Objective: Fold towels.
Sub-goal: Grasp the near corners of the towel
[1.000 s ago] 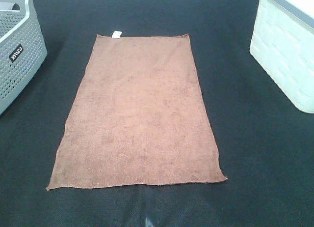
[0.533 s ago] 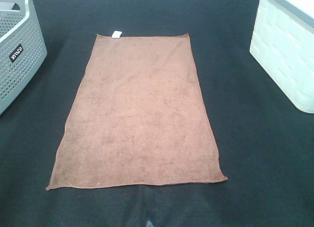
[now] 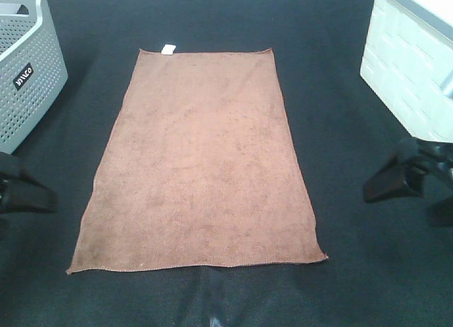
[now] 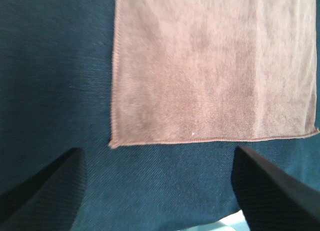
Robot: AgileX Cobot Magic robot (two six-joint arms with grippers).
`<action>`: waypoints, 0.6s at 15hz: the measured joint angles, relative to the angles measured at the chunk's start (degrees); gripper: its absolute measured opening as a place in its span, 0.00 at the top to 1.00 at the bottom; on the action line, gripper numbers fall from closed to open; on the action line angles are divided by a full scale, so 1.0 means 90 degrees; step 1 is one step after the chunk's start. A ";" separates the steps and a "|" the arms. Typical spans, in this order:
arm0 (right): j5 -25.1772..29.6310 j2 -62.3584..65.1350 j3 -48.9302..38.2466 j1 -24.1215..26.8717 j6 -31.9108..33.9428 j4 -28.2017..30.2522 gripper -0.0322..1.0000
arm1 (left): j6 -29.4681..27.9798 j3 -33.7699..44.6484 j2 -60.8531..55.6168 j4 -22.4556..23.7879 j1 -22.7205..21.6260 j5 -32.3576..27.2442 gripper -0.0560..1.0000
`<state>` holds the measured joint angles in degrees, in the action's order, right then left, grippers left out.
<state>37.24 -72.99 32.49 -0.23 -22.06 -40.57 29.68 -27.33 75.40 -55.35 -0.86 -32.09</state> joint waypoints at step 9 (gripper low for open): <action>-0.0216 -0.2782 0.0013 0.0000 -0.3711 -0.3062 0.13 | 0.4552 -0.0013 0.2846 -0.3826 0.0000 0.0121 0.23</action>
<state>35.29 -98.03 32.60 -0.23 -55.46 -68.12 70.65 -27.44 101.01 -89.78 -0.86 -31.00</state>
